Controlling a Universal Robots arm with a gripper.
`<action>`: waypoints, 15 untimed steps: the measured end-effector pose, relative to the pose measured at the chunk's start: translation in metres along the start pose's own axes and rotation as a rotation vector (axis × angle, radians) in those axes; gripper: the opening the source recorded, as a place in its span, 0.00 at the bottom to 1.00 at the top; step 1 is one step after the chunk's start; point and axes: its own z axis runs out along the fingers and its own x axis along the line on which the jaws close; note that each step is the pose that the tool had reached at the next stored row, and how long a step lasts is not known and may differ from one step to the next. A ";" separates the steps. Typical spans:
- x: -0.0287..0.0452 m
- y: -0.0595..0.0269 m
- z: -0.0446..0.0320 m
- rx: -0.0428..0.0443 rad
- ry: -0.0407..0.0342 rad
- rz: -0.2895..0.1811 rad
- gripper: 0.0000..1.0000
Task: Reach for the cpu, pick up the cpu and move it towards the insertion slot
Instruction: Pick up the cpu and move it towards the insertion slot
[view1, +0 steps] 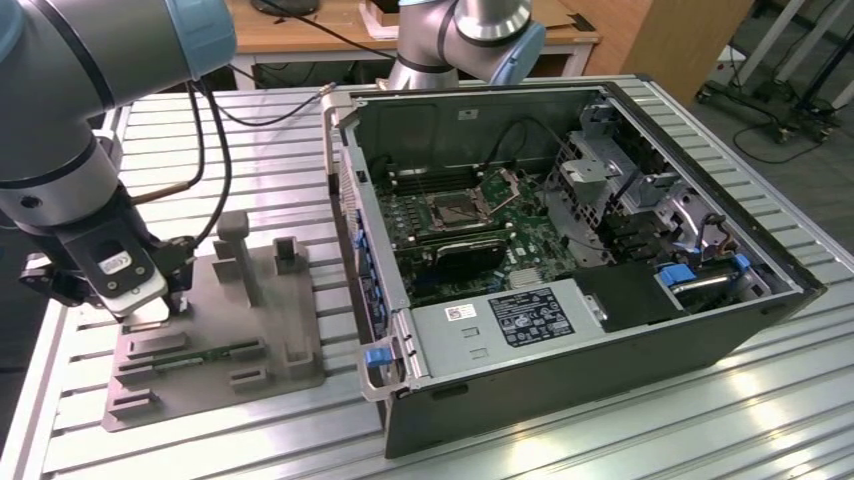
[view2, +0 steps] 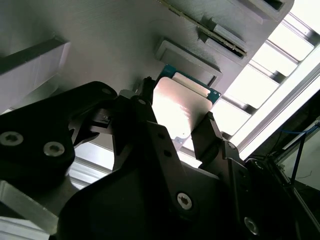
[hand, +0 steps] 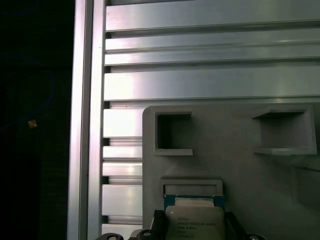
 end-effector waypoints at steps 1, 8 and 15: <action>0.0000 0.0000 -0.0003 0.0000 0.0000 0.000 0.54; 0.0000 0.0001 -0.0019 0.0001 0.0001 0.000 0.54; 0.0000 0.0001 -0.0031 0.0001 0.0000 0.000 0.54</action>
